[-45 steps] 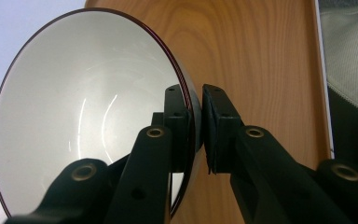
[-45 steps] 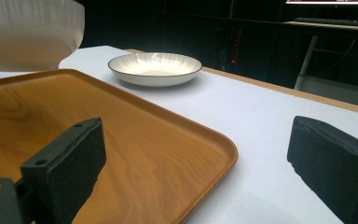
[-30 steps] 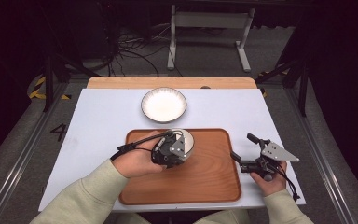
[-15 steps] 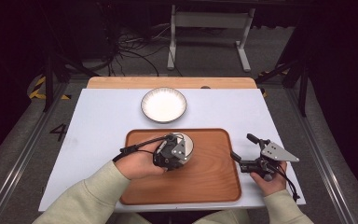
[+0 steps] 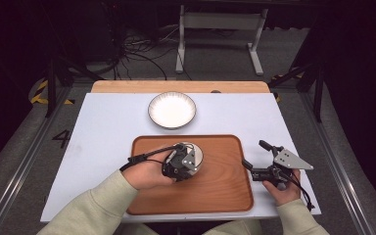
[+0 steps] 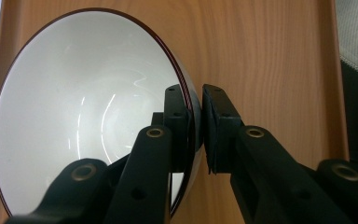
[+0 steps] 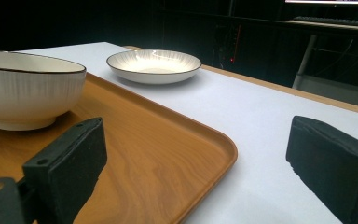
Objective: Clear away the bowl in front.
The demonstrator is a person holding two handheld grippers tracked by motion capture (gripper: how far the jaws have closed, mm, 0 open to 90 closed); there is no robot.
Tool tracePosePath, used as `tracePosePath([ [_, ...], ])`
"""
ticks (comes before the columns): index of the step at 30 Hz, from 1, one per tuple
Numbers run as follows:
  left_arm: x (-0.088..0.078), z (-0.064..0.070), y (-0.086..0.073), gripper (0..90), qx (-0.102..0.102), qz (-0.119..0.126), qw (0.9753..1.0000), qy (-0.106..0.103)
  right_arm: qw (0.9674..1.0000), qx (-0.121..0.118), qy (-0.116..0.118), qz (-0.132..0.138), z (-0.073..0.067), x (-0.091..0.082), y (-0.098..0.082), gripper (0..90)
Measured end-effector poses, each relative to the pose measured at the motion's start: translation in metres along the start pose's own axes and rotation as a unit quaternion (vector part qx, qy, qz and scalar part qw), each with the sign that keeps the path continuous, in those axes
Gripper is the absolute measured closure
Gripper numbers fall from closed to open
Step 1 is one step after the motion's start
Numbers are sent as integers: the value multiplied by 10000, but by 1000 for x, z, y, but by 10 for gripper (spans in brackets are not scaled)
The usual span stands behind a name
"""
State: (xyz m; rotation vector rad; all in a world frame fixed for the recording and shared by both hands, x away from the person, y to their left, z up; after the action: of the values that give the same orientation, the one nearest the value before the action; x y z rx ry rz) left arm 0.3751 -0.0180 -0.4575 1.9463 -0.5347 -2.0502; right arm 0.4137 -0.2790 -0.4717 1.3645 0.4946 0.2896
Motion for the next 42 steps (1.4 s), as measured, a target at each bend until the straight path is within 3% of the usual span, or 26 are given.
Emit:
tracePosePath([
  [10, 2, 4, 0, 812, -57, 53, 9999, -147, 10000, -3, 5, 1, 0, 0, 0, 55],
  [13, 1, 7, 2, 750, -57, 129, 9997, -185, 10000, 9, 4, -5, 0, 0, 0, 55],
  [15, 0, 7, 3, 726, -34, 165, 9998, -105, 10000, 17, 12, -9, 0, 0, 0, 56],
  [23, -10, 9, 6, 574, -276, 569, 9979, -101, 10000, 26, 14, 6, 1, 0, 0, 52],
  [30, -18, 10, 6, 493, -360, 851, 9957, -92, 10000, 85, -4, 22, 2, 0, 0, 50],
  [37, -35, 9, -2, 467, -498, 1213, 9913, 130, 9999, 166, 6, 44, 4, -1, 0, 50],
  [41, -44, 9, -5, 456, -590, 1572, 9855, 243, 9998, 212, 15, 56, 4, -1, 0, 50],
  [42, -46, 9, -5, 450, -661, 1685, 9831, 282, 9997, 221, 13, 59, 5, -1, 0, 50],
])
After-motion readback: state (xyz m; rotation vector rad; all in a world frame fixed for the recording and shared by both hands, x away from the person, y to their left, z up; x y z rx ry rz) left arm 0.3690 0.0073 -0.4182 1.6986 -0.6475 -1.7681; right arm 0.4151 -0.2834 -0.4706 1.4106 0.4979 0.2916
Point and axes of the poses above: each handheld gripper's, and its own axes: x roughly forward along the jaws, y roughly out of its top, z roughly to its right, the point moved 8 cm from there along x, roughly forward along the jaws, and after that the axes turned 10 degrees about -y, right-handed, at the moved point
